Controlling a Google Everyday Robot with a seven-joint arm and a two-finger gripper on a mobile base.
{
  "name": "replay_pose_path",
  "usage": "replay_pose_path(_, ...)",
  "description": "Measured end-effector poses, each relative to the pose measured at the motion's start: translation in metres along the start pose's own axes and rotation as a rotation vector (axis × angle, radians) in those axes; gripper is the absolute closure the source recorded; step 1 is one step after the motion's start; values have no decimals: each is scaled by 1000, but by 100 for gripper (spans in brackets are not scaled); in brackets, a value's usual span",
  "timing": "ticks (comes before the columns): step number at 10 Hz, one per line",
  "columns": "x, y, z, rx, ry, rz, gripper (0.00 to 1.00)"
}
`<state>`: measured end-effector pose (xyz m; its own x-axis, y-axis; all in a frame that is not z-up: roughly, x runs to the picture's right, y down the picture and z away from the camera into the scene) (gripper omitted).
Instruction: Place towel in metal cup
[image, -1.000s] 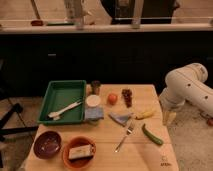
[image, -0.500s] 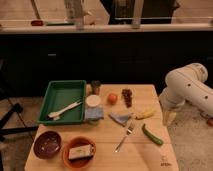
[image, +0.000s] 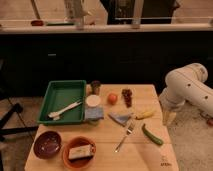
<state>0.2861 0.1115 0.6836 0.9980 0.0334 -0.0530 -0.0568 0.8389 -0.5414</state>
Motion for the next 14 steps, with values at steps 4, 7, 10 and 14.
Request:
replay_pose_path(4, 0, 0, 0, 0, 0, 0, 20)
replay_pose_path(7, 0, 0, 0, 1, -3, 2, 20)
replay_pose_path(10, -22, 0, 4, -3, -80, 74, 20)
replay_pose_path(14, -83, 8, 21, -19, -221, 154, 20)
